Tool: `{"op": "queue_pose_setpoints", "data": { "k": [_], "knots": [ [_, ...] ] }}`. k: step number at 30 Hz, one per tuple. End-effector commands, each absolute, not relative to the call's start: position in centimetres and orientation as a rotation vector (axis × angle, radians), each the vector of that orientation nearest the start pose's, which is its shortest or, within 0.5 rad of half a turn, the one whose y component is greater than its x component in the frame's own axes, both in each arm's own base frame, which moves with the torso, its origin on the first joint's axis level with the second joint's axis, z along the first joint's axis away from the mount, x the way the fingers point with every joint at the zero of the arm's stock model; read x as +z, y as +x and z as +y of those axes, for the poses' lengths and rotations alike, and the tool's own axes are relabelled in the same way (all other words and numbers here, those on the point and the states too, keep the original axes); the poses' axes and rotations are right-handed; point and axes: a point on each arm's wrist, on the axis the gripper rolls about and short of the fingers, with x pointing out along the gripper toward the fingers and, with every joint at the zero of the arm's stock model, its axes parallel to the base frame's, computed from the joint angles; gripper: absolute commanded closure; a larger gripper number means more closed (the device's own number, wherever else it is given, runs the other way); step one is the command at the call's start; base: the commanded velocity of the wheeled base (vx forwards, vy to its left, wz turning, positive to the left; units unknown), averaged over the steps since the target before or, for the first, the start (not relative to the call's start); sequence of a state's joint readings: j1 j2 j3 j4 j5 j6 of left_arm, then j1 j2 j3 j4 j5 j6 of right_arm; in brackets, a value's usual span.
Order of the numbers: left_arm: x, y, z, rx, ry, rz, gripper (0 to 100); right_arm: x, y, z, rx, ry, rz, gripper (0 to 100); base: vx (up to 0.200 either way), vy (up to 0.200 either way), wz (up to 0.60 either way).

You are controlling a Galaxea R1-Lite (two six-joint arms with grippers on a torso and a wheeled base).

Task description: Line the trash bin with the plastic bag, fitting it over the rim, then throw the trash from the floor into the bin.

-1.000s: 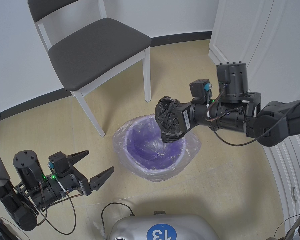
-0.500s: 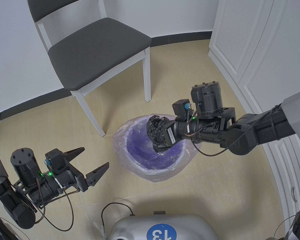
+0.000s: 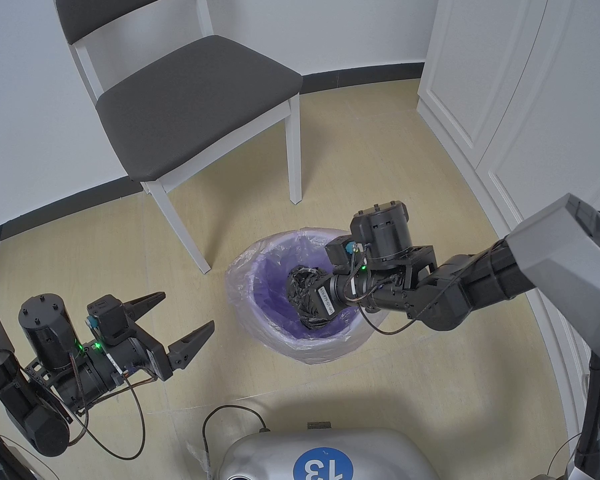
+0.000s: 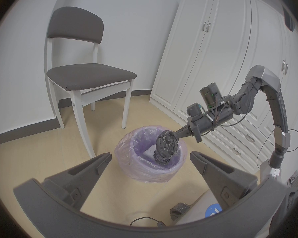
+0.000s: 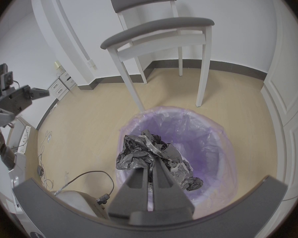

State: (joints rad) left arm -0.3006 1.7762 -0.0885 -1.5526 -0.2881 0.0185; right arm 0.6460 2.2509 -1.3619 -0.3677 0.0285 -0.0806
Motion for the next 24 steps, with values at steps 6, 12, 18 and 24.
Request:
{"op": "queue_pose_setpoints", "data": {
  "k": [6, 12, 18, 24],
  "knots": [
    [9.7, 20.6, -7.0, -0.588, 0.019, 0.125, 0, 4.7, 38.2, 27.9, 0.637, -0.220, 0.537, 100, 0.000, 0.000, 0.00],
    [9.6, 20.7, -7.0, -0.586, 0.018, 0.128, 0, 3.3, 39.0, 28.0, 0.626, -0.221, 0.548, 100, 0.000, 0.000, 0.00],
    [9.4, 20.8, -6.9, -0.582, 0.019, 0.137, 0, 2.0, 40.1, 28.0, 0.604, -0.208, 0.555, 100, 0.000, 0.000, 0.00],
    [9.3, 20.9, -6.9, -0.582, 0.019, 0.144, 0, 1.5, 40.6, 28.0, 0.593, -0.199, 0.558, 100, 0.000, 0.000, 0.00]
  ]
}}
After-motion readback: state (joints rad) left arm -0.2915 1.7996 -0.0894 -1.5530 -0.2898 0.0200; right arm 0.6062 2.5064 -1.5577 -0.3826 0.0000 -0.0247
